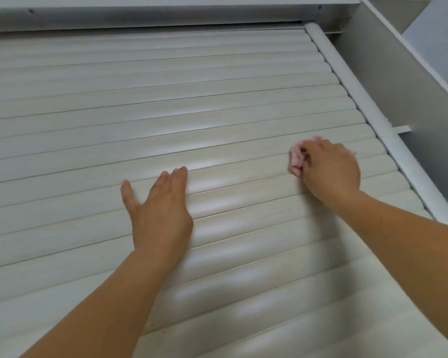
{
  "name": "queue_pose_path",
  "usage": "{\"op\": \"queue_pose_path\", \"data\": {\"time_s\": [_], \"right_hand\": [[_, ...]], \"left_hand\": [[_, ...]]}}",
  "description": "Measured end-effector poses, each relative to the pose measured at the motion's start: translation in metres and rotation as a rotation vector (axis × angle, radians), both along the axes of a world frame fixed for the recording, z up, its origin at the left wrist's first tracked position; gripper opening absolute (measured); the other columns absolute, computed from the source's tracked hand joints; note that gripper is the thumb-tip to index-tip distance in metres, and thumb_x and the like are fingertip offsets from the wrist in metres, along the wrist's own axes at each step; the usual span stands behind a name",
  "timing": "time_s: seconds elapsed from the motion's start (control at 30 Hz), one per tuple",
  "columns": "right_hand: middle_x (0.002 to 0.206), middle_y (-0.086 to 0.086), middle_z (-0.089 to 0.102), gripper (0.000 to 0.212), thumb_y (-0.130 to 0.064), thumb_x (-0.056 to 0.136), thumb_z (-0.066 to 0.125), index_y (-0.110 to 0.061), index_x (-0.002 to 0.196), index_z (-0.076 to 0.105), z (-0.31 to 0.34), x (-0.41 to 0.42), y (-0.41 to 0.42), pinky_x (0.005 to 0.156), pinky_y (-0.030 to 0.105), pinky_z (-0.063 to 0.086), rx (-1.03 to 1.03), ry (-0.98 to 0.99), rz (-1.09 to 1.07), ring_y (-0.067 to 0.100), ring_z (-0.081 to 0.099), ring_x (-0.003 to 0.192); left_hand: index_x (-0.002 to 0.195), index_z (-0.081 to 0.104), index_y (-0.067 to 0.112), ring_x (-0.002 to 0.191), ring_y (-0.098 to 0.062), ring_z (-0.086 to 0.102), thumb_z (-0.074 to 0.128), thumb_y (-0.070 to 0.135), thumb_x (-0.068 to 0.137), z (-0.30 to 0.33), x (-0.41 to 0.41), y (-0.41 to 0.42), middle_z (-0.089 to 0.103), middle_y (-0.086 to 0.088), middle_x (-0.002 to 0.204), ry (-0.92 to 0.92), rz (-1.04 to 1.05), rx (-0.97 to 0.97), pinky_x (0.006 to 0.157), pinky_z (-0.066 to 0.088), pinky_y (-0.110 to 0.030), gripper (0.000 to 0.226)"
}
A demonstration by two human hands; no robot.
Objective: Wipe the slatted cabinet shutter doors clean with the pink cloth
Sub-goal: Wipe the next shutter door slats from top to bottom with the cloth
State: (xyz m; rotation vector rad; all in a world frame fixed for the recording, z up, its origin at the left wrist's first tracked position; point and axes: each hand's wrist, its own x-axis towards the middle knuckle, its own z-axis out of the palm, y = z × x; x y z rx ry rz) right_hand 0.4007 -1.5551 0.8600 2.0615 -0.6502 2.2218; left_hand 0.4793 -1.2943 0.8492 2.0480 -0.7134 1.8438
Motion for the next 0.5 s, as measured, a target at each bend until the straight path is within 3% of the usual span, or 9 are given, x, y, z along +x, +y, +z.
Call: {"op": "queue_pose_path", "data": {"time_s": [0.07,0.17,0.33,0.5], "right_hand": [[0.13,0.011,0.054,0.035,-0.021,0.09,0.043,-0.019,0.122,0.057,0.002,0.002,-0.007,0.097,0.044,0.034,0.127,-0.037,0.05,0.036,0.048,0.113],[0.126,0.013,0.056,0.034,-0.023,0.092,0.041,-0.016,0.12,0.059,0.009,0.017,0.014,0.097,0.043,0.033,0.159,-0.124,0.142,0.036,0.046,0.114],[0.115,0.008,0.063,0.038,-0.031,0.083,0.039,-0.019,0.106,0.066,0.007,0.043,0.082,0.092,0.041,0.035,-0.033,-0.137,0.15,0.032,0.053,0.109],[0.101,0.002,0.068,0.04,-0.038,0.077,0.037,-0.022,0.093,0.07,0.007,0.067,0.158,0.08,0.038,0.045,-0.183,-0.117,0.184,0.028,0.06,0.094]], "left_hand": [[0.146,0.016,0.024,0.141,-0.007,0.015,0.031,-0.007,0.077,0.002,-0.001,0.007,0.029,0.004,0.151,0.01,-0.018,0.025,0.11,-0.016,-0.046,0.077],[0.146,0.019,0.025,0.14,-0.005,0.018,0.03,-0.01,0.077,0.003,-0.001,0.015,0.035,0.001,0.147,0.009,-0.096,-0.005,0.111,-0.015,-0.039,0.078],[0.144,0.024,0.024,0.137,-0.011,0.026,0.034,-0.011,0.075,-0.004,0.005,0.027,0.041,-0.001,0.142,-0.045,-0.103,-0.093,0.111,-0.009,-0.038,0.078],[0.138,0.039,0.02,0.117,-0.019,0.045,0.032,-0.008,0.07,-0.013,0.01,0.042,0.054,0.0,0.122,-0.094,-0.089,-0.153,0.107,0.008,-0.043,0.074]]}}
